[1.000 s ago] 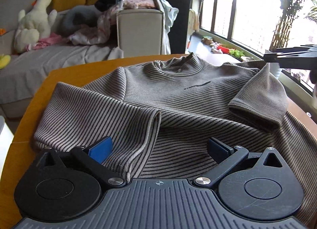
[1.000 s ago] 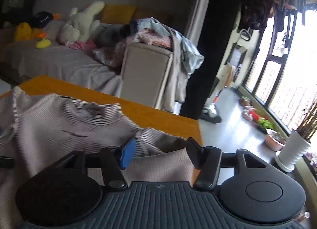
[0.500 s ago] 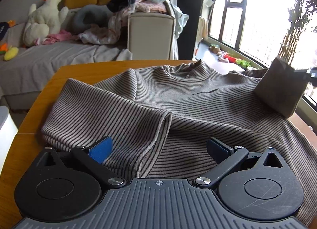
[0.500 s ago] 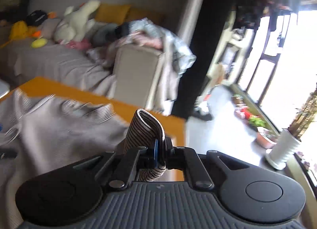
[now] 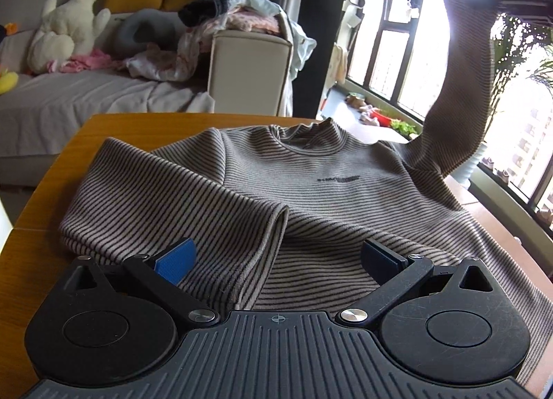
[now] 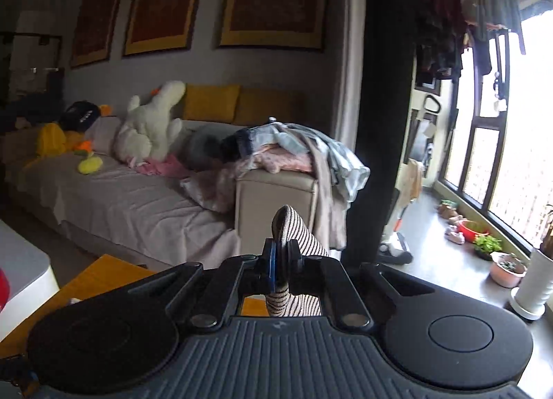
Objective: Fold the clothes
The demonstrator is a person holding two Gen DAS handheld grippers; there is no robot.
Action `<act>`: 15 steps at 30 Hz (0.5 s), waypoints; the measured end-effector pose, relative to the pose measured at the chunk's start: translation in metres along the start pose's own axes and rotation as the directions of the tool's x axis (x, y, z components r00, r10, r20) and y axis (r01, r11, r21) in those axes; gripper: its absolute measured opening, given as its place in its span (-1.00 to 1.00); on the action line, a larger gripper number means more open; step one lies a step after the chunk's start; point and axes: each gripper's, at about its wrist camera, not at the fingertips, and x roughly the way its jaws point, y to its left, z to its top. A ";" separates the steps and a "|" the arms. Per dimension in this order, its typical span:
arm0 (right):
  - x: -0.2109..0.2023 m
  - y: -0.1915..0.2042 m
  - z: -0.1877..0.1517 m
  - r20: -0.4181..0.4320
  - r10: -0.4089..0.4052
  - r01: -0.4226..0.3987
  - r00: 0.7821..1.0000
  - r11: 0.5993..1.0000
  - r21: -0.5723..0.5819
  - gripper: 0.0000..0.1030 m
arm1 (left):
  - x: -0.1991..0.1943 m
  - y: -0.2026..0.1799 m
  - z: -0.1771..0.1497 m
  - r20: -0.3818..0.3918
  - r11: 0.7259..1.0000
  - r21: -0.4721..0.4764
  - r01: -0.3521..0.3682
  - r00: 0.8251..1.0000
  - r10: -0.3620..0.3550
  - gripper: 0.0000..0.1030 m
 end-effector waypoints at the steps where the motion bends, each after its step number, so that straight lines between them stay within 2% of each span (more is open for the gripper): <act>1: 0.012 0.015 -0.001 -0.012 0.032 -0.032 0.999 0.999 -0.012 -0.88 | -0.002 0.001 0.000 0.003 1.000 0.005 0.020 1.000 -0.020 1.00; 4: 0.039 0.054 -0.008 -0.059 0.102 -0.105 0.993 0.993 -0.052 -0.88 | -0.009 0.006 0.002 0.011 0.996 0.021 0.083 0.996 -0.083 1.00; 7: 0.059 0.084 -0.021 -0.118 0.145 -0.154 0.982 0.986 -0.067 -0.88 | -0.012 0.017 0.003 0.036 0.995 0.023 0.099 0.994 -0.100 1.00; 15: 0.092 0.119 -0.051 -0.244 0.150 -0.174 0.958 0.982 -0.079 -0.87 | -0.013 0.048 0.002 0.084 0.989 -0.104 0.108 0.991 -0.100 1.00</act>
